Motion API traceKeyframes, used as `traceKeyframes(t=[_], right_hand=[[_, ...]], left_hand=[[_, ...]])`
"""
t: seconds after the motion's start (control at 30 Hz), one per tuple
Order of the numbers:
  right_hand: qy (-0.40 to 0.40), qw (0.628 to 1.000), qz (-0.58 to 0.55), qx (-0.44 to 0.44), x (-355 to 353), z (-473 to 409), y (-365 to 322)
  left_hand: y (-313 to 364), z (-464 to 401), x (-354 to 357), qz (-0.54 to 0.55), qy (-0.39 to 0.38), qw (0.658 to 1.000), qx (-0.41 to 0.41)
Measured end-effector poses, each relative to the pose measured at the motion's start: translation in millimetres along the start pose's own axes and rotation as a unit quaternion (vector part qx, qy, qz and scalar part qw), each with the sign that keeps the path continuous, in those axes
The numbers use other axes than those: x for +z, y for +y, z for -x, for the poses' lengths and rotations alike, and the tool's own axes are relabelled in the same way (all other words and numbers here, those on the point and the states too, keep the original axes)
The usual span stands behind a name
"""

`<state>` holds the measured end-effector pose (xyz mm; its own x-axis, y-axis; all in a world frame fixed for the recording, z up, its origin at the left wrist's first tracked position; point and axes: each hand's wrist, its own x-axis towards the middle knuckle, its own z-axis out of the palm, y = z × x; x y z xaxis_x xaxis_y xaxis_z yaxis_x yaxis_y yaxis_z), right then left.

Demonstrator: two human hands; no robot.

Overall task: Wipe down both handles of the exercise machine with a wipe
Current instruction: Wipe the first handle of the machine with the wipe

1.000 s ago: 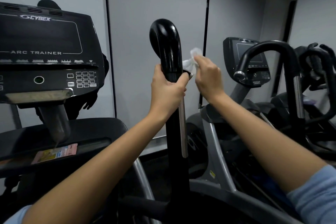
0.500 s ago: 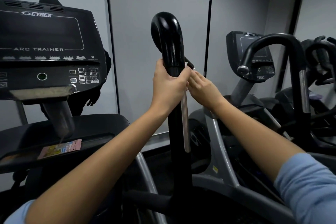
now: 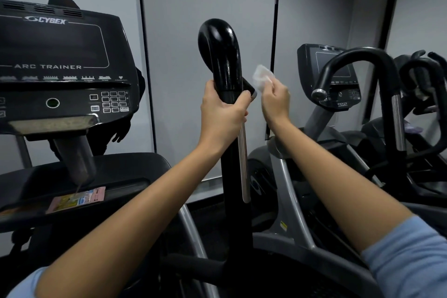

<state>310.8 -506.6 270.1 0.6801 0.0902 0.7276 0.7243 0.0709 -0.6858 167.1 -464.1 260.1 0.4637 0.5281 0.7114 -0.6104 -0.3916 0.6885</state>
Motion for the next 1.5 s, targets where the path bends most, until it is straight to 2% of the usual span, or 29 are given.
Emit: traceKeyframes(t=[0.1, 0.17, 0.23, 0.37, 0.47, 0.53, 0.6, 0.7, 0.83, 1.0, 1.23, 1.37, 1.43, 1.5], right_hand=[[-0.120, 0.992, 0.027, -0.040, 18.6, -3.9, -13.0], [-0.146, 0.981, 0.099, -0.079, 24.2, -2.7, 0.6], [-0.133, 0.982, 0.106, -0.078, 21.7, 3.2, 15.5], [-0.051, 0.988, 0.122, -0.081, 6.2, 13.4, 30.2], [0.004, 0.996, 0.080, -0.034, 3.8, 10.0, 26.2], [-0.024, 0.998, 0.060, -0.002, 8.5, 3.2, 18.6], [-0.107, 0.991, 0.073, 0.022, 13.4, -2.0, 8.8], [-0.166, 0.979, 0.115, 0.011, 16.1, -8.7, 2.3], [-0.157, 0.962, 0.216, -0.050, 9.6, -6.6, -0.2], [-0.076, 0.931, 0.344, -0.091, 8.7, -4.7, -2.8], [0.002, 0.917, 0.398, -0.035, -26.2, -4.8, 7.9], [-0.045, 0.913, 0.401, 0.055, -35.4, -13.9, 20.4], [-0.087, 0.939, 0.286, 0.168, -30.3, -12.9, 25.3], [-0.122, 0.950, 0.098, 0.270, -16.4, -9.7, 21.2]], left_hand=[[0.1, -0.1, 0.3, -0.002, 0.004, 1.000, 0.001], [-0.3, -0.6, 0.2, -0.006, 0.006, 1.000, 0.005], [-0.4, -0.3, -0.1, -0.005, 0.005, 1.000, 0.003], [-1.0, -0.4, -0.6, -0.002, 0.001, 1.000, -0.002], [-1.3, -0.6, -0.4, -0.003, 0.003, 1.000, -0.001], [-0.4, -0.5, 0.1, -0.001, 0.004, 1.000, -0.005], [-0.2, -0.9, 0.5, 0.003, 0.005, 1.000, -0.008], [-1.3, -0.5, 0.6, 0.005, 0.005, 1.000, -0.007], [-1.7, -0.6, 0.2, 0.003, 0.004, 1.000, -0.005], [-0.3, 0.1, -0.1, -0.002, 0.002, 1.000, -0.003], [-0.6, -0.3, -1.0, -0.008, 0.000, 1.000, -0.006], [-0.1, -0.5, -0.3, -0.002, 0.005, 1.000, -0.010], [-1.2, -1.0, 0.0, -0.006, 0.006, 1.000, -0.009], [-2.5, -1.3, -0.2, -0.008, 0.006, 1.000, -0.006]])
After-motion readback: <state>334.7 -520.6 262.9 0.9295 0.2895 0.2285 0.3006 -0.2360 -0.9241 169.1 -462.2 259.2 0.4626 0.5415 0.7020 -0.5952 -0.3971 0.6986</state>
